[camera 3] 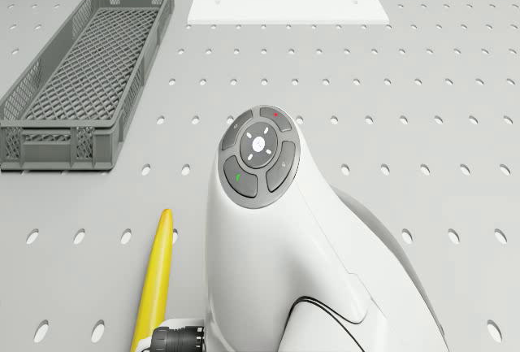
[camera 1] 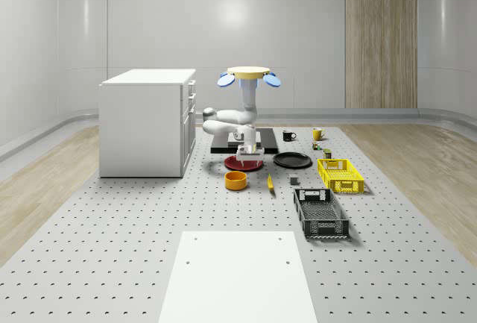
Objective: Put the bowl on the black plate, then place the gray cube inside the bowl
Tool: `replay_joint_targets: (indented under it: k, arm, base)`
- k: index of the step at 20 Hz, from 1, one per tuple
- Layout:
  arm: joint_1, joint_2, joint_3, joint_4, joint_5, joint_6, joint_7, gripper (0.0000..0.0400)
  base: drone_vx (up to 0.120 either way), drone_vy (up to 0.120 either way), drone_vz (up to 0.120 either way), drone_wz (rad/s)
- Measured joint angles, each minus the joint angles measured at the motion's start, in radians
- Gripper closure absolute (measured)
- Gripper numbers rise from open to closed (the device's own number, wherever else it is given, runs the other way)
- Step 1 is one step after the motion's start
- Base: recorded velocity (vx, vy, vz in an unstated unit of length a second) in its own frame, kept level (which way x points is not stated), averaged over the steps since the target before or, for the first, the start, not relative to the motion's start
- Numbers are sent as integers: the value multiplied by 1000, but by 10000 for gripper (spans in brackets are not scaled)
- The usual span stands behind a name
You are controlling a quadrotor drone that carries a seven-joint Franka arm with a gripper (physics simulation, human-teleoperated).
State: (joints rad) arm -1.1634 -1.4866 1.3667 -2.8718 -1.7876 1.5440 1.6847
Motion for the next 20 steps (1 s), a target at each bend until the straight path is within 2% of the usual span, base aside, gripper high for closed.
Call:
replay_joint_targets:
  k: [2, 9, 20]
  arm:
    - [-1, -3, 0, 0, 1, 3, 1, 0]
    - [50, -21, -2, 3, 3, 21, -53, 0]
    - [63, -41, -130, 36, -113, 85, -88, 0]
  base:
    - [100, 0, 0, 0]
    - [0, 0, 0, 0]
    - [0, 0, 0, 0]
